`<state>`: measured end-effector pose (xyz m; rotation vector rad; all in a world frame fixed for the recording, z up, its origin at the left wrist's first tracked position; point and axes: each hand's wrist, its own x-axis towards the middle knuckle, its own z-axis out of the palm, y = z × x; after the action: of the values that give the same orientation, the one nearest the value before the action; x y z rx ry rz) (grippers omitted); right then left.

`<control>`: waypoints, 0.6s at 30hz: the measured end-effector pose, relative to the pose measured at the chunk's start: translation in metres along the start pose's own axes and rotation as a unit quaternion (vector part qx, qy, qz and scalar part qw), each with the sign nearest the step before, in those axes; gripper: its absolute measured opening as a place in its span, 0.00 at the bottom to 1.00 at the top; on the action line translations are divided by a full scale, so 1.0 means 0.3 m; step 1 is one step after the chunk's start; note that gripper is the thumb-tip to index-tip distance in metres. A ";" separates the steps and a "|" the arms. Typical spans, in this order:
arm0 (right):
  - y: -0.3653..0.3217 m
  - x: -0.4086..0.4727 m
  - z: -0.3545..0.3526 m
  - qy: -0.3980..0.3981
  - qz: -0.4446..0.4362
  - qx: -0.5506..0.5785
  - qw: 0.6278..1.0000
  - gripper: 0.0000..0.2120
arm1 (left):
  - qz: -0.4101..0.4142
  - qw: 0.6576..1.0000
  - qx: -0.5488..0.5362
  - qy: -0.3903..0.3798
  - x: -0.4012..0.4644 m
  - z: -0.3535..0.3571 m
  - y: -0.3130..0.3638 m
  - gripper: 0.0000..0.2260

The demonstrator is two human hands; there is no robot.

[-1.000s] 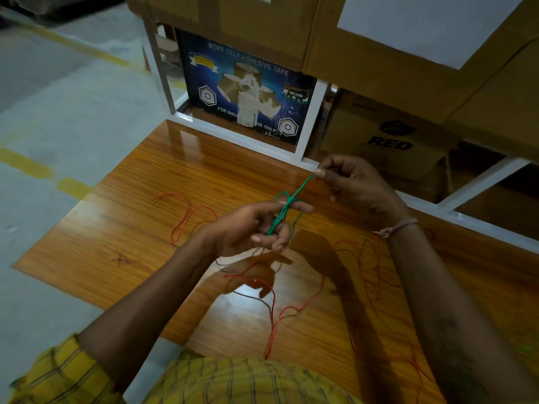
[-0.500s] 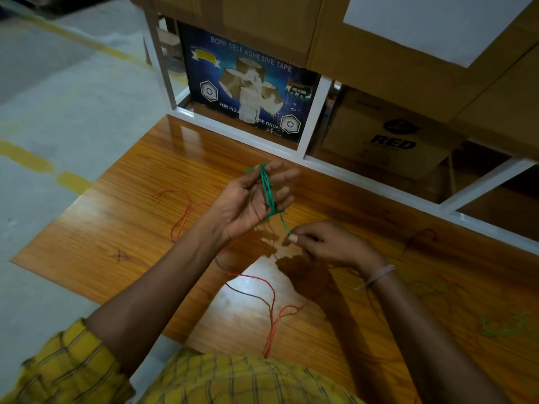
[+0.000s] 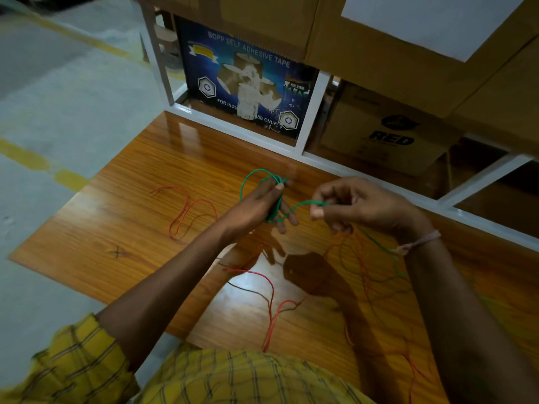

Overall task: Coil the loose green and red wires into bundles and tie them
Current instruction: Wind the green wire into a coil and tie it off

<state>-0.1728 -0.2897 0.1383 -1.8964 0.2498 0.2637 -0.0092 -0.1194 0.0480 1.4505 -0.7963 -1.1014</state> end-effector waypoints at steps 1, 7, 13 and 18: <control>0.005 0.002 -0.017 0.019 -0.010 0.023 1.000 0.12 | 0.001 1.000 0.003 -0.015 -0.003 -0.004 -0.002 0.17; 0.047 0.067 -0.054 0.141 -0.047 0.150 0.977 0.08 | 0.003 0.990 -0.089 -0.113 -0.030 -0.019 -0.006 0.21; 0.191 0.185 -0.007 0.268 -0.006 0.003 0.963 0.10 | -0.010 0.933 -0.317 -0.169 -0.032 -0.029 0.031 0.21; 0.280 0.180 0.095 0.248 0.028 -0.045 0.967 0.15 | -0.020 0.919 -0.366 -0.142 -0.023 -0.051 0.071 0.21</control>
<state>-0.1483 -0.2928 0.0375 -2.0247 0.6366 -0.1740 0.0047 -0.1115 0.0699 0.6834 -0.4602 -1.4601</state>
